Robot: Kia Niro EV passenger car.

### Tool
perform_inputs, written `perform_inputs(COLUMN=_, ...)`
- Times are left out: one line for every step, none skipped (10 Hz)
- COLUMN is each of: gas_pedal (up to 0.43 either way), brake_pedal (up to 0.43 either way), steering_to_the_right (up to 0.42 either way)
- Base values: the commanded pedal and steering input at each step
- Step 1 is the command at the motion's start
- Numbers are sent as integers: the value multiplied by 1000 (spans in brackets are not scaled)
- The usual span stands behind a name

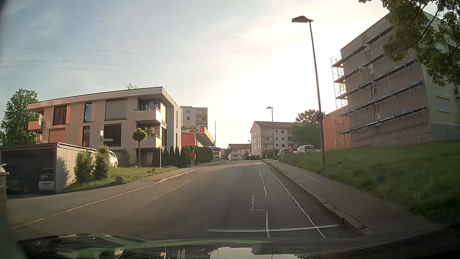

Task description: Follow the waypoints while adhering to traffic rules and regulations

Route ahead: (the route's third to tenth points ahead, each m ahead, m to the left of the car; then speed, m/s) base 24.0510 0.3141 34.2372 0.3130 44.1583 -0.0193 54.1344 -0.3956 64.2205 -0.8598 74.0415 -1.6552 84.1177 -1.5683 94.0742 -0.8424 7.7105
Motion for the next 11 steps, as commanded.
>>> perform_inputs(gas_pedal=260, brake_pedal=0, steering_to_the_right=14)
perform_inputs(gas_pedal=260, brake_pedal=0, steering_to_the_right=12)
perform_inputs(gas_pedal=248, brake_pedal=0, steering_to_the_right=11)
perform_inputs(gas_pedal=209, brake_pedal=0, steering_to_the_right=8)
perform_inputs(gas_pedal=197, brake_pedal=0, steering_to_the_right=4)
perform_inputs(gas_pedal=197, brake_pedal=0, steering_to_the_right=2)
perform_inputs(gas_pedal=197, brake_pedal=0, steering_to_the_right=4)
perform_inputs(gas_pedal=197, brake_pedal=0, steering_to_the_right=5)
perform_inputs(gas_pedal=197, brake_pedal=0, steering_to_the_right=5)
perform_inputs(gas_pedal=197, brake_pedal=0, steering_to_the_right=5)
perform_inputs(gas_pedal=197, brake_pedal=0, steering_to_the_right=5)
